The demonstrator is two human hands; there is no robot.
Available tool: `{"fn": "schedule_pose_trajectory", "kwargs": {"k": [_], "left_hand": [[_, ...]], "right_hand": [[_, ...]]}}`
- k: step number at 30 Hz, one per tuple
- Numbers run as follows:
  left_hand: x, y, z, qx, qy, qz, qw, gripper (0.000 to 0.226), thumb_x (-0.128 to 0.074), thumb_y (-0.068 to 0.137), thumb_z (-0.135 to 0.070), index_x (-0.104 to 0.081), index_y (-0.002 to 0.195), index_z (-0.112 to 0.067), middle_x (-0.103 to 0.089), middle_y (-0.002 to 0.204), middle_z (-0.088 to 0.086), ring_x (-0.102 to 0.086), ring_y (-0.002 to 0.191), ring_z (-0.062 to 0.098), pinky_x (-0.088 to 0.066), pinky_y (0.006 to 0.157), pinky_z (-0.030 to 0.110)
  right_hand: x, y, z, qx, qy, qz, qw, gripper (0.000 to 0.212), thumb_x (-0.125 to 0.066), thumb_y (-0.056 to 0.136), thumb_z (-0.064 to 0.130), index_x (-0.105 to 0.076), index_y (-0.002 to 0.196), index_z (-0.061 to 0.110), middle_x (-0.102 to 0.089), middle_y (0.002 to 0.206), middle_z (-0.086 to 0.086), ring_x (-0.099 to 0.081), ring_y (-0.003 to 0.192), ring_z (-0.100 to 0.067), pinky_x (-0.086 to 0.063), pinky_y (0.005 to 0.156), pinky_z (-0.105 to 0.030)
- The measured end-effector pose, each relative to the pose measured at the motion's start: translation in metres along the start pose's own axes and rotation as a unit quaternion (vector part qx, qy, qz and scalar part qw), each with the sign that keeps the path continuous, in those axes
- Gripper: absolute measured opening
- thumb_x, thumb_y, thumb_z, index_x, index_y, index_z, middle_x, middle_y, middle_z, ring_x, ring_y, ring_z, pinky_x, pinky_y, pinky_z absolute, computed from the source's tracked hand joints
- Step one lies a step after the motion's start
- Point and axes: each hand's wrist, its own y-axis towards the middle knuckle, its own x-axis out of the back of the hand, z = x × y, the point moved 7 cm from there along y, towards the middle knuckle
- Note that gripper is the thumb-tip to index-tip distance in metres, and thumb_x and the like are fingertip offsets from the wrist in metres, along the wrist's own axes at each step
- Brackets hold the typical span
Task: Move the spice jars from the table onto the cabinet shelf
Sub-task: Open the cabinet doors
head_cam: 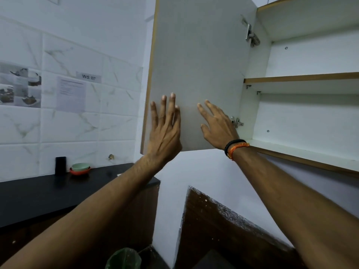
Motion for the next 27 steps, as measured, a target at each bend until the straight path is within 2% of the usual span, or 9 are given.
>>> {"fn": "schedule_pose_trajectory", "kwargs": {"k": [2,4,6,8,10,14,20,24,27], "left_hand": [[-0.005,0.004,-0.028,-0.024,-0.018,0.013,0.999,0.081,-0.038,0.071,-0.002,-0.029,0.151,0.006,-0.002,0.163,0.03,0.004,0.151,0.049,-0.001,0.119,0.068],[-0.009,0.007,-0.057,-0.05,-0.063,0.029,0.996,0.076,-0.047,0.074,-0.006,-0.037,0.148,0.003,-0.008,0.164,0.028,-0.001,0.152,0.047,-0.005,0.12,0.065],[-0.014,0.009,-0.092,-0.084,-0.162,0.043,0.982,0.069,-0.057,0.078,-0.008,-0.044,0.144,0.003,-0.022,0.16,0.028,-0.017,0.15,0.046,-0.013,0.122,0.06],[-0.015,0.009,-0.131,-0.122,-0.267,0.041,0.955,0.061,-0.062,0.078,-0.005,-0.05,0.137,0.006,-0.043,0.149,0.028,-0.039,0.139,0.046,-0.026,0.12,0.054],[-0.016,0.01,-0.168,-0.151,-0.332,0.049,0.93,0.058,-0.064,0.079,-0.004,-0.052,0.135,0.007,-0.052,0.141,0.025,-0.049,0.13,0.042,-0.035,0.114,0.048],[-0.016,0.012,-0.245,-0.2,-0.412,0.074,0.886,0.057,-0.063,0.084,-0.007,-0.05,0.139,0.004,-0.052,0.141,0.021,-0.048,0.131,0.037,-0.038,0.11,0.041],[-0.003,0.025,-0.363,-0.262,-0.506,0.132,0.811,0.063,-0.061,0.088,-0.017,-0.042,0.146,-0.004,-0.046,0.146,0.013,-0.042,0.134,0.029,-0.038,0.11,0.037],[0.01,0.041,-0.417,-0.242,-0.578,0.183,0.757,0.068,-0.063,0.089,-0.017,-0.036,0.15,-0.005,-0.04,0.152,0.013,-0.036,0.139,0.03,-0.034,0.111,0.036],[0.021,0.063,-0.447,-0.216,-0.616,0.204,0.73,0.063,-0.065,0.086,-0.015,-0.042,0.143,-0.001,-0.046,0.145,0.018,-0.042,0.134,0.034,-0.04,0.107,0.041]], "right_hand": [[0.015,-0.014,-0.032,-0.031,-0.036,-0.004,0.999,0.068,-0.051,0.094,0.019,-0.025,0.157,0.021,-0.024,0.162,-0.012,-0.026,0.147,-0.032,-0.031,0.117,-0.049],[0.035,-0.03,-0.06,-0.056,-0.063,-0.01,0.996,0.066,-0.052,0.093,0.017,-0.03,0.155,0.019,-0.029,0.16,-0.014,-0.027,0.146,-0.032,-0.031,0.116,-0.048],[0.058,-0.048,-0.088,-0.083,-0.096,-0.017,0.992,0.064,-0.053,0.091,0.015,-0.036,0.152,0.017,-0.034,0.157,-0.014,-0.03,0.144,-0.032,-0.032,0.115,-0.047],[0.083,-0.068,-0.116,-0.11,-0.133,-0.03,0.985,0.063,-0.054,0.088,0.013,-0.041,0.149,0.016,-0.04,0.152,-0.014,-0.034,0.141,-0.031,-0.033,0.112,-0.047],[0.109,-0.09,-0.14,-0.135,-0.166,-0.046,0.976,0.06,-0.056,0.085,0.012,-0.047,0.145,0.015,-0.045,0.148,-0.013,-0.038,0.138,-0.03,-0.036,0.109,-0.047],[0.154,-0.136,-0.181,-0.172,-0.249,-0.06,0.951,0.059,-0.057,0.081,0.01,-0.052,0.14,0.013,-0.048,0.144,-0.015,-0.041,0.137,-0.033,-0.036,0.108,-0.05],[0.217,-0.192,-0.225,-0.239,-0.333,-0.025,0.912,0.064,-0.054,0.08,0.01,-0.045,0.143,0.011,-0.04,0.149,-0.018,-0.032,0.142,-0.035,-0.032,0.112,-0.053],[0.244,-0.22,-0.247,-0.275,-0.343,-0.003,0.898,0.068,-0.053,0.083,0.01,-0.037,0.149,0.011,-0.03,0.157,-0.017,-0.022,0.149,-0.033,-0.022,0.12,-0.052],[0.258,-0.238,-0.266,-0.303,-0.347,0.008,0.888,0.074,-0.054,0.083,0.013,-0.03,0.154,0.012,-0.019,0.163,-0.015,-0.013,0.152,-0.031,-0.015,0.123,-0.05]]}}
